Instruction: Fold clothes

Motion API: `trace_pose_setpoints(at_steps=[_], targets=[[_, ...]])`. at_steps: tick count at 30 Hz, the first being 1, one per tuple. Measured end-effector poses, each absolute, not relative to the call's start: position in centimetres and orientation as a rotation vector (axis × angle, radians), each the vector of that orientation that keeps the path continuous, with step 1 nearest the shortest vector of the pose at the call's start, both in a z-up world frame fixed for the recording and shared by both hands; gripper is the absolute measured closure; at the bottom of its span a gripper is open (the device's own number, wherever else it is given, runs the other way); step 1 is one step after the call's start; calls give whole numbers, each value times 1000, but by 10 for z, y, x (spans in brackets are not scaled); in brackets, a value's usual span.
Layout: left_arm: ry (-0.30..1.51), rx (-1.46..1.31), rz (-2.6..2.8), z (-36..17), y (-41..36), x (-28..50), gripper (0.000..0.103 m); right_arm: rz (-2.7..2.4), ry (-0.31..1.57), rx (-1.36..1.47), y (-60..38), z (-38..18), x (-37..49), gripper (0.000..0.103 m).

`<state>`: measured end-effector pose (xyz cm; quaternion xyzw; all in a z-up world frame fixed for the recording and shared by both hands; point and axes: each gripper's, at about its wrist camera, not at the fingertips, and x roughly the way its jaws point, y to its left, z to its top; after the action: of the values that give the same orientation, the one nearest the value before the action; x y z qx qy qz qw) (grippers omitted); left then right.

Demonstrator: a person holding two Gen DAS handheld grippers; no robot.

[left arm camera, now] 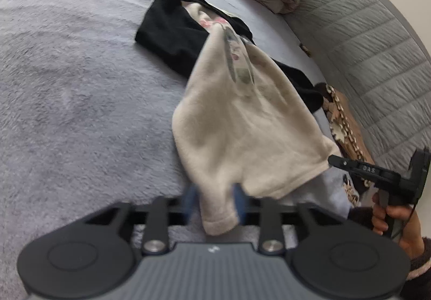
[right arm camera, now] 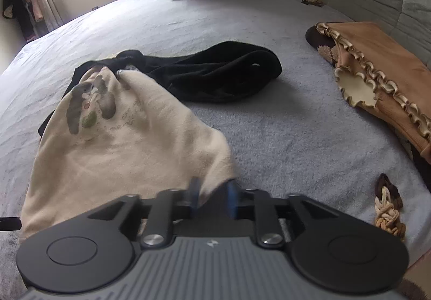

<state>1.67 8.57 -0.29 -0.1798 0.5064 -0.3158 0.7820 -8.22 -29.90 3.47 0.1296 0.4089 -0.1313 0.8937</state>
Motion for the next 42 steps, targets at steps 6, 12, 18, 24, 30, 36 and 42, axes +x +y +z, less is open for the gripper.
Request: trace_pose_setpoints(at_steps=[6, 12, 18, 24, 30, 36, 42], targets=[[1036, -459, -583, 0, 101, 28, 43, -226, 794, 236, -291, 53, -71, 57], [993, -433, -443, 3, 111, 36, 33, -118, 767, 202, -256, 62, -40, 56], [975, -402, -350, 5, 122, 47, 19, -14, 767, 169, -213, 63, -1, 56], [987, -435, -281, 4, 136, 57, 12, 72, 779, 122, -172, 62, 33, 56], [982, -492, -238, 6, 151, 65, 11, 168, 771, 0, -129, 60, 55, 56], [982, -548, -211, 7, 164, 70, 11, 238, 770, -106, -93, 49, 71, 56], [981, -585, -197, 5, 167, 74, 11, 339, 782, -190, -60, 33, 86, 57]])
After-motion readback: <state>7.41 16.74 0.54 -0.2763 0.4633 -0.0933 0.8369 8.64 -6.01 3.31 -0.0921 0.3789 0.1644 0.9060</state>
